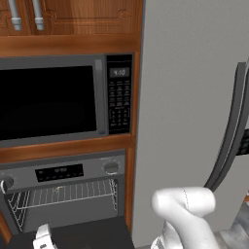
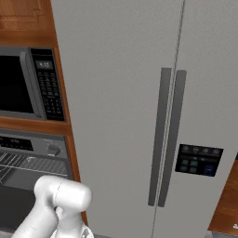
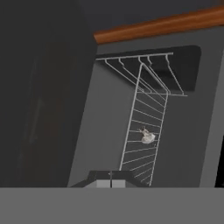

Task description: Take the fish from the oven and place it on the plate on the counter.

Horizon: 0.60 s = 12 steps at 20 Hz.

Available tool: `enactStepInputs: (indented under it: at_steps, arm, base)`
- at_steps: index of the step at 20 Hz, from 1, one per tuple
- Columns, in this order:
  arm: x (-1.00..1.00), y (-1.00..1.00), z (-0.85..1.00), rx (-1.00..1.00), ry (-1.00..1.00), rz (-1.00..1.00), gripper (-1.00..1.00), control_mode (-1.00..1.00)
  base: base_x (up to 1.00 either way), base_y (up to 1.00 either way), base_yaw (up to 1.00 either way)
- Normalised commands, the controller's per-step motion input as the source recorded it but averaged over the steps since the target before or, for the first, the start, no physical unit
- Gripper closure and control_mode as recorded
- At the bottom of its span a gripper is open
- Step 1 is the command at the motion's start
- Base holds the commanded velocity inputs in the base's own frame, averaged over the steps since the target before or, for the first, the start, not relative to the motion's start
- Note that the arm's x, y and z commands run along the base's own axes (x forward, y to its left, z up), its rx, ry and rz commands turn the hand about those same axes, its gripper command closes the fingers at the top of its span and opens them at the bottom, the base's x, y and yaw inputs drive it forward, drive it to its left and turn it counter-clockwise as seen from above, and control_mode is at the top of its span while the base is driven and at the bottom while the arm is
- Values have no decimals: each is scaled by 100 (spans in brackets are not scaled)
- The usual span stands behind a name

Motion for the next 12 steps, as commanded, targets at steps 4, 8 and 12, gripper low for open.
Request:
enactStepInputs:
  at_steps: [4,8,12]
  arm:
    - [100,0,-1,0,8,0,100,-100]
    - [78,20,-15,0,6,0,100,-100]
    - [22,18,-51,0,-3,-6,100,-100]
  base:
    - [0,0,0]
    - [0,0,0]
    - [0,0,0]
